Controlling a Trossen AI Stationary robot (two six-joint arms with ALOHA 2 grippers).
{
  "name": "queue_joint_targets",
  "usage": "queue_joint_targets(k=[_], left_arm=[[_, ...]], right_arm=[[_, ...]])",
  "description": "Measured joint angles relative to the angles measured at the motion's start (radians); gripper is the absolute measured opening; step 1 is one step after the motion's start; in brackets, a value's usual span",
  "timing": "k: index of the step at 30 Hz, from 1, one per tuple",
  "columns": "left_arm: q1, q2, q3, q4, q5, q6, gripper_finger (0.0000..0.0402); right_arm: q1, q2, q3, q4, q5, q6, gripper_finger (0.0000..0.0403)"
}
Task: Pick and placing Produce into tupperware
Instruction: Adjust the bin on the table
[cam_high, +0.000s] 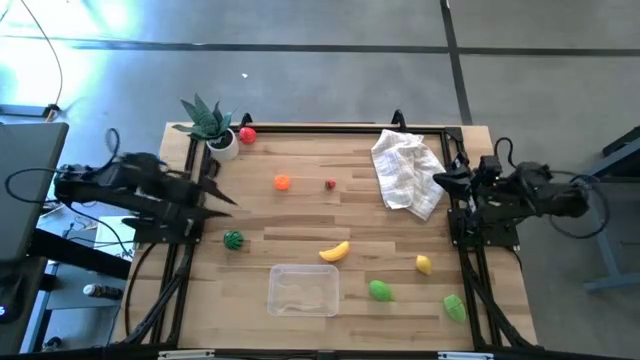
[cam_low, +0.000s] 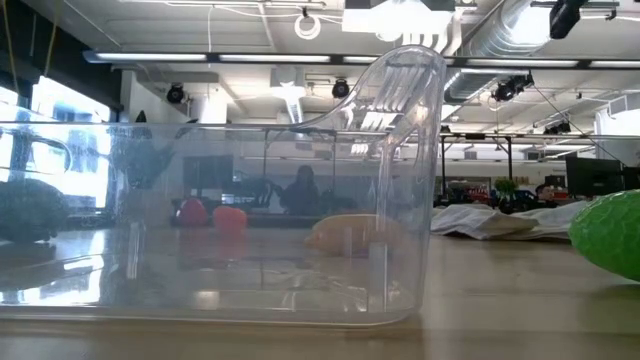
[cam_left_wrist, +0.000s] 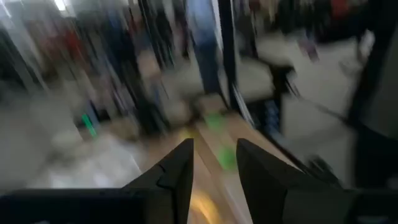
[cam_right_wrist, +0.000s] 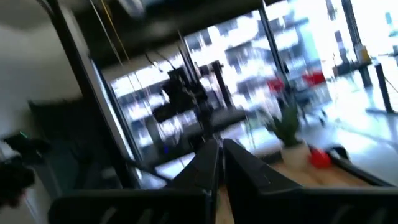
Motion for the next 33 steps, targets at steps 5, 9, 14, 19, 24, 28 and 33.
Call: queue_joint_targets(k=[5, 9, 14, 19, 24, 28, 33], left_arm=[[-0.016, 0.211, 0.034, -0.143, 0.117, -0.181, 0.0111], [-0.114, 0.339, 0.052, -0.132, 0.129, -0.284, 0.0111], [-0.286, 0.422, 0.122, -0.236, 0.033, -0.493, 0.0111], [-0.459, 0.477, 0.175, -0.331, -0.096, -0.659, 0.0111], [-0.558, 0.611, 0.161, -0.395, -0.086, -0.741, 0.0111], [-0.598, 0.746, 0.148, -0.361, -0.087, -0.692, 0.0111], [-0.605, 0.891, 0.148, -0.251, -0.09, -0.641, 0.0111]], right_arm=[[0.0, 0.067, 0.162, -0.305, -0.008, 0.021, 0.0016], [0.0, 0.103, 0.203, -0.412, -0.067, 0.03, 0.0016], [0.0, 0.123, 0.203, -0.469, -0.146, 0.099, 0.0016], [0.0, 0.13, 0.202, -0.498, -0.202, 0.17, 0.0016], [0.0, 0.13, 0.202, -0.5, -0.22, 0.214, 0.0016], [0.0, 0.133, 0.202, -0.501, -0.203, 0.243, 0.0016], [0.0, 0.146, 0.202, -0.509, -0.175, 0.258, 0.0016]])
